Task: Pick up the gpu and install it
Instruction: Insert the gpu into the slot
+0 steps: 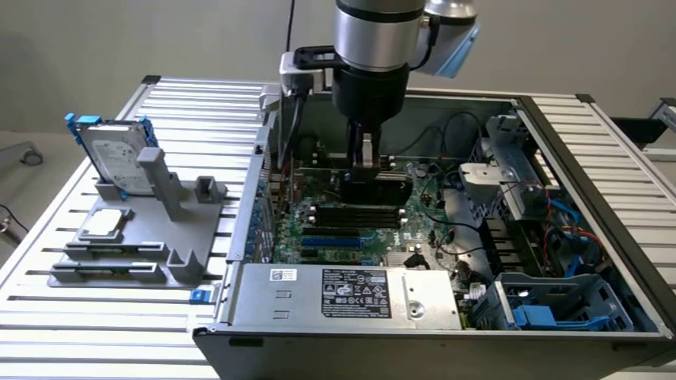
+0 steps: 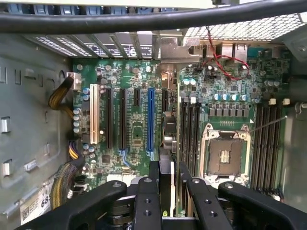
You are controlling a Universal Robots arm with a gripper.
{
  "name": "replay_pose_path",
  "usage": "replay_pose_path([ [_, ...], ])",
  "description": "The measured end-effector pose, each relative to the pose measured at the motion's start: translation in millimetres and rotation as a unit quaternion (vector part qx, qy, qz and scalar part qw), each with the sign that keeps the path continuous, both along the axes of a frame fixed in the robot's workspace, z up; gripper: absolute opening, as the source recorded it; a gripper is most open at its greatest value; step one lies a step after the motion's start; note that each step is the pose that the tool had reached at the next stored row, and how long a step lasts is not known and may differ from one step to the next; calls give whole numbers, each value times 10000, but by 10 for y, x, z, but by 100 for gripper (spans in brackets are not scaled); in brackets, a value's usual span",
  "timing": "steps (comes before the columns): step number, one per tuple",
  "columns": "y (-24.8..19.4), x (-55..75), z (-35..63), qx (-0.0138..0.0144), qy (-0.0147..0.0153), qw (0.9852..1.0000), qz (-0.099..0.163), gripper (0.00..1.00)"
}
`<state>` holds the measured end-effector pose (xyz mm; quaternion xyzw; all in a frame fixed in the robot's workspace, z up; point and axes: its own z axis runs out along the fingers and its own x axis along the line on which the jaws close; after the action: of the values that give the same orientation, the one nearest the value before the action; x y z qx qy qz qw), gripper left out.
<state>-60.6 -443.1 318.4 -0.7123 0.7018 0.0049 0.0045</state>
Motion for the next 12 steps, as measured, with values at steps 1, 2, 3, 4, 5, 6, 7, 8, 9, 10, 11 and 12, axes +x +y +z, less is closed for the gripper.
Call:
replay_pose_path([
  [1, -27, -13, -7, 0, -5, 10000, 1, 27],
  [2, -54, -28, -14, 0, -10, 10000, 0, 27],
  [3, -83, -45, -22, -1, -15, 10000, 0, 27],
  [4, -108, -63, -31, 0, -20, 10000, 0, 27],
  [5, -132, -83, -40, 0, -27, 10000, 0, 27],
  [6, -157, -104, -48, 0, -34, 10000, 0, 27],
  [7, -180, -125, -57, 0, -41, 10000, 0, 27],
  [8, -202, -150, -67, 0, -52, 10000, 0, 27],
  [9, -221, -180, -80, 0, -69, 10000, 0, 27],
  [10, -232, -199, -91, 0, -85, 10000, 0, 27],
  [11, -236, -210, -106, 1, -107, 9999, 0, 27],
  [12, -237, -213, -119, 1, -126, 9999, 0, 27],
])
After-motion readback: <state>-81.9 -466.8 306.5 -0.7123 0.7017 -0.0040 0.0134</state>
